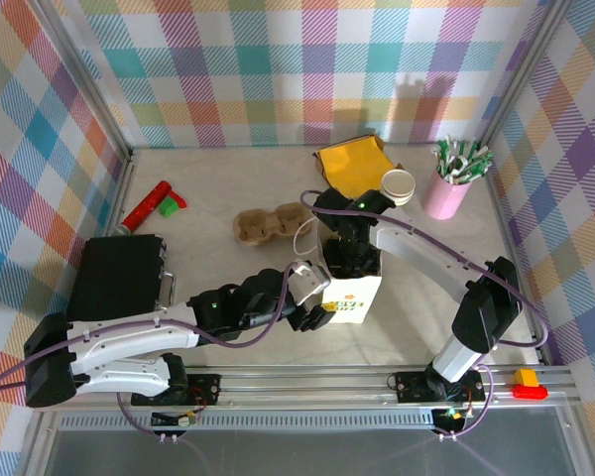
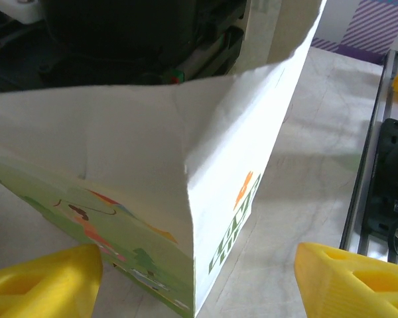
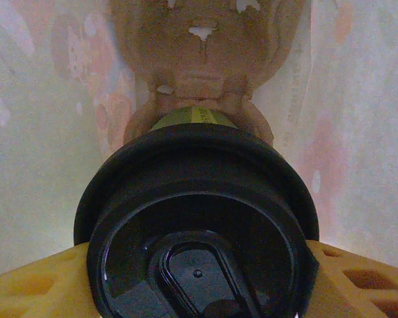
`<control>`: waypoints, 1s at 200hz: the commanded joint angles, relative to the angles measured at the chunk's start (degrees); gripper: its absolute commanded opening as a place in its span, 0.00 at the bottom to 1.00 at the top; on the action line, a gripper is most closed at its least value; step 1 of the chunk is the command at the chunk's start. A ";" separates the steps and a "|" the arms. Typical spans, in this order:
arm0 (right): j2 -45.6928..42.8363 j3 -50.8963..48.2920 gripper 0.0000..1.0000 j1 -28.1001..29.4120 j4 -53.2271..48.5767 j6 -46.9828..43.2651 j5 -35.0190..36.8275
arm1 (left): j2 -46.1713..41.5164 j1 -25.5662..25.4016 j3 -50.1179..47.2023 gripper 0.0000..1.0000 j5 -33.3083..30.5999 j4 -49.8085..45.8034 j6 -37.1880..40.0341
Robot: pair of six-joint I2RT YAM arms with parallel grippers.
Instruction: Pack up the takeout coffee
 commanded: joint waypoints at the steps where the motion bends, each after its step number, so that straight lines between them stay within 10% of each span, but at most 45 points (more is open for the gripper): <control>1: 0.68 0.61 0.49 -0.01 -2.75 0.23 -1.49 | 0.49 0.64 -1.01 0.76 -1.04 2.61 0.39; 200: 1.86 -1.61 0.48 -0.78 -0.37 -1.00 -2.04 | 2.28 0.64 0.13 0.75 -0.81 3.55 0.47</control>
